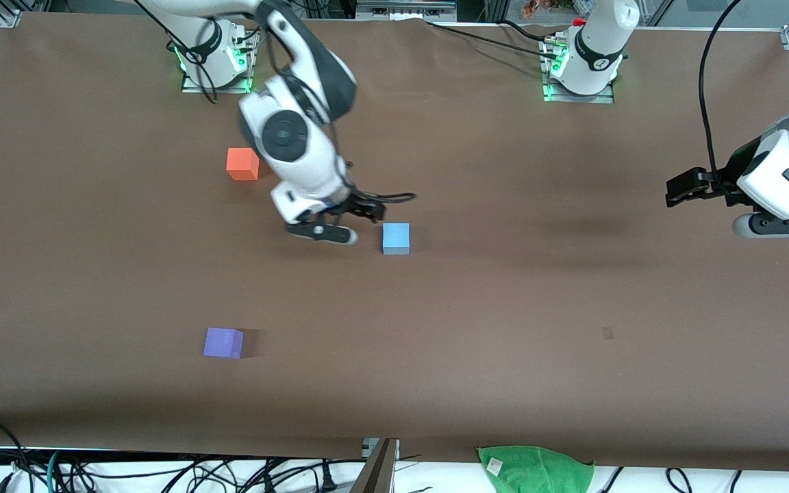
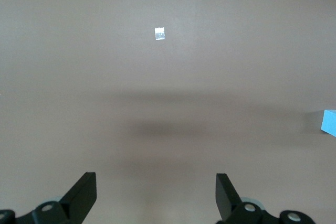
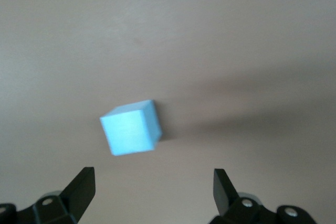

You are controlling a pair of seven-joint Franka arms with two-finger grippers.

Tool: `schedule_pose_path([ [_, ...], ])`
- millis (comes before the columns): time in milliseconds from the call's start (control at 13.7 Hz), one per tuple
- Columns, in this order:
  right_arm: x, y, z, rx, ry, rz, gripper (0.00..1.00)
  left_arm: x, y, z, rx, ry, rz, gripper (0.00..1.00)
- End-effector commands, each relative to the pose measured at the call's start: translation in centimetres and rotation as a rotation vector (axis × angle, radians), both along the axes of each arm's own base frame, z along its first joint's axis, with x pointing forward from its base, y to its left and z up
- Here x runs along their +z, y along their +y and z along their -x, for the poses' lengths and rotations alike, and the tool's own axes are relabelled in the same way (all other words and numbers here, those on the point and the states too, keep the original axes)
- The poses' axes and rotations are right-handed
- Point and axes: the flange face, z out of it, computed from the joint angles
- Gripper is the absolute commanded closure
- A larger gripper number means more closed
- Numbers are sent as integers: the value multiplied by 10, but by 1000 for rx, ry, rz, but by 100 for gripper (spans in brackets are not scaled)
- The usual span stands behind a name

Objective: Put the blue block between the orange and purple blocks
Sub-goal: 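Grasp the blue block with the right gripper while the left gripper withdraws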

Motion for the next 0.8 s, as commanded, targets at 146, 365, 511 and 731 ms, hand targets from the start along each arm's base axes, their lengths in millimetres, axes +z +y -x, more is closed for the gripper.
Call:
schedule_pose_path([
  [146, -28, 37, -3, 21, -54, 8, 1, 16, 9, 40, -40, -32, 3, 0],
  [365, -57, 52, 11, 81, -68, 58, 1, 18, 21, 70, -15, -160, 5, 0],
  [511, -70, 55, 10, 88, -87, 50, 1, 16, 23, 78, -10, -137, 1, 0],
  [731, -92, 56, 13, 117, -90, 84, 1, 17, 24, 74, -1, -106, 1, 0],
])
